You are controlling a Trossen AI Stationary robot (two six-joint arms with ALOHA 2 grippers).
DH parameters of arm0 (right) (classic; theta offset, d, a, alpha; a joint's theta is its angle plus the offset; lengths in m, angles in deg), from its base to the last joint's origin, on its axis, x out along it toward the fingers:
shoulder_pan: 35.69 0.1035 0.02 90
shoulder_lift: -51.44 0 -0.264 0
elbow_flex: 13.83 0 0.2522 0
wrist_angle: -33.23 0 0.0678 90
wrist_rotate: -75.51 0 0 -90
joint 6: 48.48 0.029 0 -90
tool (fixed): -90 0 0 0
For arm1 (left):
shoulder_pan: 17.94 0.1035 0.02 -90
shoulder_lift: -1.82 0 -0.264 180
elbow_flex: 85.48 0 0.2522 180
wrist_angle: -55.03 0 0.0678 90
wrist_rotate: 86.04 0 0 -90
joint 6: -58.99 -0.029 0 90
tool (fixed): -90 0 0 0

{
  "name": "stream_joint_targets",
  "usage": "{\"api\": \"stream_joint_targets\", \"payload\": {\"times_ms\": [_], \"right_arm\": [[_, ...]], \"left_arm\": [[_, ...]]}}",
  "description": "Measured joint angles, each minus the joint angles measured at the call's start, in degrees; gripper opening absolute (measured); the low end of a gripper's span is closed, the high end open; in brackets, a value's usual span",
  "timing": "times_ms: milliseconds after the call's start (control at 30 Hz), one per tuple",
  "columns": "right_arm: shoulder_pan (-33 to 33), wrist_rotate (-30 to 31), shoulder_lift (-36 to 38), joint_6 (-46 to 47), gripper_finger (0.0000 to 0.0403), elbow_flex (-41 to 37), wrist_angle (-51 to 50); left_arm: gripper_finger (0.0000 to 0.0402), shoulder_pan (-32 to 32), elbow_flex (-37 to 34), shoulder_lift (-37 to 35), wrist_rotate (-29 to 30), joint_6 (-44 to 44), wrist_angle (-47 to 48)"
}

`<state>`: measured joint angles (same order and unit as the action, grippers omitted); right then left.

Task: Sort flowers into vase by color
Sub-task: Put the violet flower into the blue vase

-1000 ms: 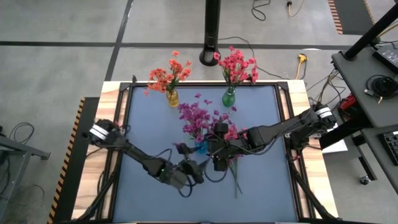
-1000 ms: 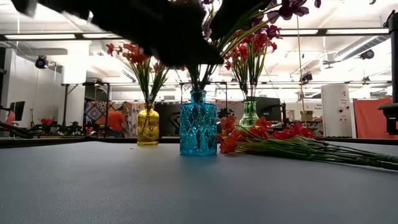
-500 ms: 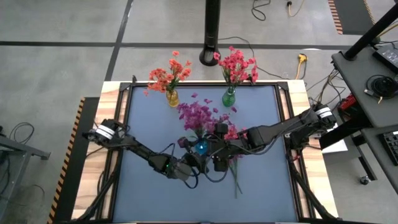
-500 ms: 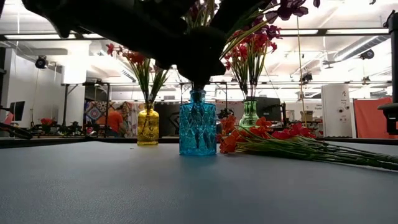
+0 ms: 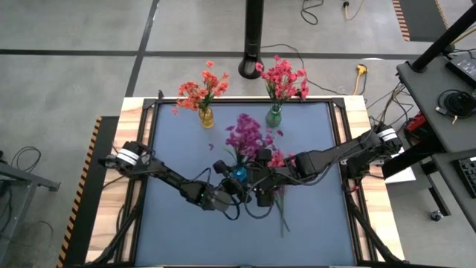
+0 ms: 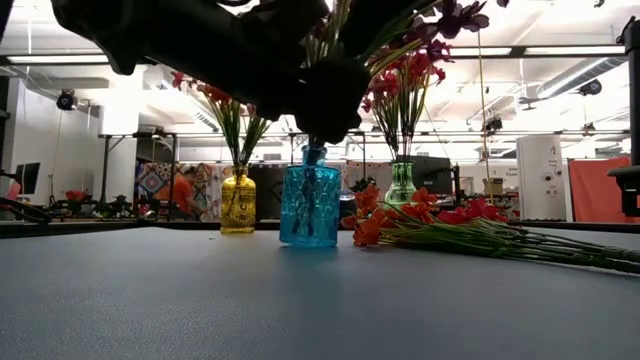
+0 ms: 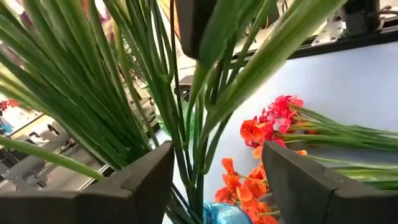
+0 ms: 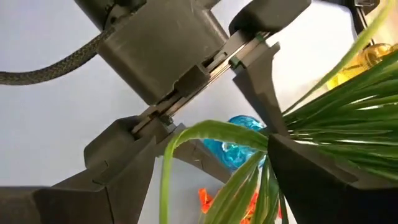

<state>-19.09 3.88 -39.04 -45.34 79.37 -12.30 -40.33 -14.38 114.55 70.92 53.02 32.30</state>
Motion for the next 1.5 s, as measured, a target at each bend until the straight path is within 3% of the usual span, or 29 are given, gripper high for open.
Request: {"api": "stream_joint_targets", "payload": {"times_ms": [733, 1133, 1500], "right_arm": [[0.0, -1.03, 0.0, -1.77, 0.0302, 0.0, 1.28], [-0.09, -0.98, 0.02, -0.86, 0.0302, 0.0, 1.21], [-0.09, -0.97, 0.81, 0.32, 0.0302, 0.0, 1.01]], "left_arm": [[0.0105, -0.02, 0.0, 1.37, 0.52, 7.08, -0.98], [0.0046, -0.86, 0.0, 1.42, 4.09, 8.42, -0.73], [0.0036, -1.18, -0.13, 1.42, 4.68, 11.08, 1.46]]}}
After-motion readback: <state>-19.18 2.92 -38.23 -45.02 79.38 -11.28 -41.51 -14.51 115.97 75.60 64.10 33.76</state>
